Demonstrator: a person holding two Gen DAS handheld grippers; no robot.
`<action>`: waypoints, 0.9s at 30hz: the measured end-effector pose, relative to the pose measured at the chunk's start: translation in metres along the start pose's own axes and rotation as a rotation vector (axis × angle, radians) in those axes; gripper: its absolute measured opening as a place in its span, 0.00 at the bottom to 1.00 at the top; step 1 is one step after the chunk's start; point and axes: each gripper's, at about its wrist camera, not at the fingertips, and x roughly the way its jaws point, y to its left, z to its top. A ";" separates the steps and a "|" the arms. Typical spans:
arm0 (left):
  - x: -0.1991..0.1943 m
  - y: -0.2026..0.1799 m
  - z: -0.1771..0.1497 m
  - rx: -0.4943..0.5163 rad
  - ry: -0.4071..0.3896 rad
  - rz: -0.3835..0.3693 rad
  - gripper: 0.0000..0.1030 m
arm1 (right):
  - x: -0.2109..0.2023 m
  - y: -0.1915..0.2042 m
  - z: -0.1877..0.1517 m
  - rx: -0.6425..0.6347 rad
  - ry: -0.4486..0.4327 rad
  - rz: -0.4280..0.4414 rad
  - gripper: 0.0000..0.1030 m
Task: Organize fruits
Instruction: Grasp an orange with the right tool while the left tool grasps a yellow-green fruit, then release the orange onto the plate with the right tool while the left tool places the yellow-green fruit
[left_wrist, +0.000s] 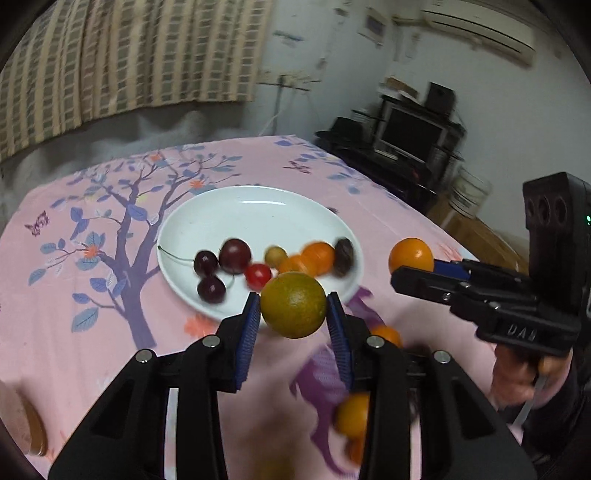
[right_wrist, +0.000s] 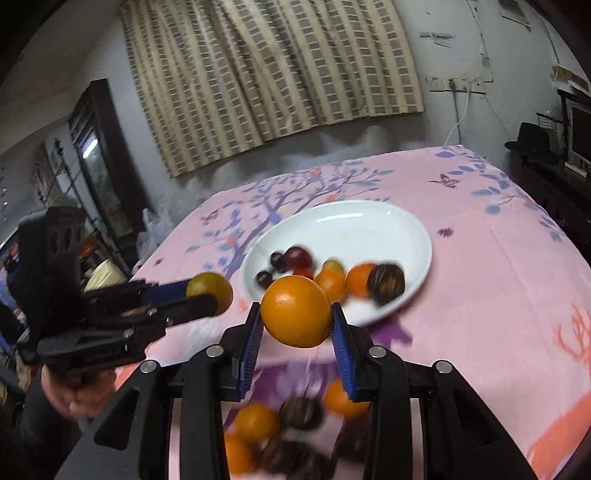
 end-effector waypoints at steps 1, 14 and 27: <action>0.011 0.003 0.006 -0.014 0.011 0.011 0.35 | 0.013 -0.004 0.009 0.003 0.003 -0.018 0.36; 0.034 0.016 0.028 -0.078 -0.037 0.251 0.87 | 0.064 -0.029 0.035 0.013 0.031 -0.086 0.72; -0.065 0.018 -0.055 -0.147 -0.094 0.289 0.95 | 0.015 0.008 -0.013 -0.088 -0.011 -0.154 0.75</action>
